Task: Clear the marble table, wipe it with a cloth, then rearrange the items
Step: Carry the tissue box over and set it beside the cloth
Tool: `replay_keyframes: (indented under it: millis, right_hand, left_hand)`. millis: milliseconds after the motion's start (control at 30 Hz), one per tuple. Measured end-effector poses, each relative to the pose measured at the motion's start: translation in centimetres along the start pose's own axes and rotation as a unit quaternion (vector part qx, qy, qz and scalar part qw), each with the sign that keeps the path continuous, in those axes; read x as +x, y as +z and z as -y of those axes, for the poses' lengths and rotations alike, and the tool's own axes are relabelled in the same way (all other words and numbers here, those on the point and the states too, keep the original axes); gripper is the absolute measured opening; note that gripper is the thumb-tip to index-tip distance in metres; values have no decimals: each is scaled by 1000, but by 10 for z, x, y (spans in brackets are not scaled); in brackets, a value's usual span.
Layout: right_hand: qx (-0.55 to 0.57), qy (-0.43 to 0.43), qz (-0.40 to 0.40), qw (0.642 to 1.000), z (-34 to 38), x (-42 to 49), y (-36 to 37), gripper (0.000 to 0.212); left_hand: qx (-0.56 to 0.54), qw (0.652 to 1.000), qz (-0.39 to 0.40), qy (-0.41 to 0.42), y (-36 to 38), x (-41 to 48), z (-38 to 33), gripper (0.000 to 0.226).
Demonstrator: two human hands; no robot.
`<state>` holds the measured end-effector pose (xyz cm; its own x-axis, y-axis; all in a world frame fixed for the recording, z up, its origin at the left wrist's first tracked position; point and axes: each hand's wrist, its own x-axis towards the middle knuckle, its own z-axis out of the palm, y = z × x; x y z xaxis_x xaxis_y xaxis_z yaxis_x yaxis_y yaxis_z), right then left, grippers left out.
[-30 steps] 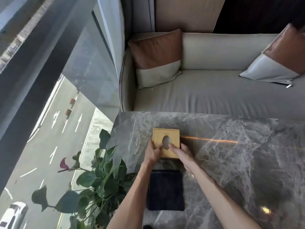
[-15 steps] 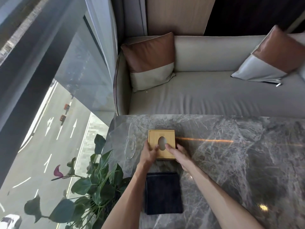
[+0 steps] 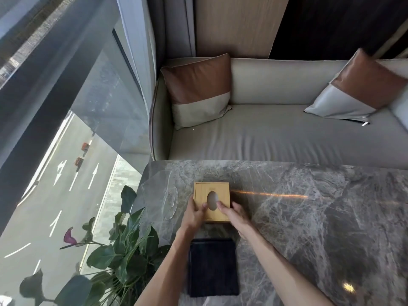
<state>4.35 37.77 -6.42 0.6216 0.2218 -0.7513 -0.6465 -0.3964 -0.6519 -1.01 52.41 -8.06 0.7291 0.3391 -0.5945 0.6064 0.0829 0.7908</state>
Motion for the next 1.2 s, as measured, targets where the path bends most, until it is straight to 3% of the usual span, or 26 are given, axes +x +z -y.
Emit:
replay_keyframes:
  millis: [100, 233, 300, 500, 900, 1067, 1200]
  right_hand:
    - [25, 12, -14, 1000, 8, -10, -1, 73]
    - [19, -3, -9, 1000, -8, 6, 5, 114]
    - [13, 5, -4, 1000, -27, 27, 3, 120]
    - [-7, 20, -10, 1000, -36, 37, 0, 119]
    - [-22, 16, -11, 1000, -2, -1, 3, 111]
    - [-5, 0, 17, 1000, 0, -5, -2, 69]
    - [-2, -2, 12, 1000, -2, -2, 0, 98]
  left_hand:
    - [9, 1000, -3, -12, 1, 3, -2, 71]
    - [11, 999, 13, -32, 0, 2, -7, 57]
    - [26, 999, 7, -31, -1, 3, -3, 60]
    - [25, 999, 16, -23, -2, -1, -7, 55]
    - [38, 998, 38, -26, -7, -1, -9, 73]
    - [33, 998, 40, -26, -6, -5, -11, 62]
    - [23, 999, 28, -17, -6, -6, -10, 75]
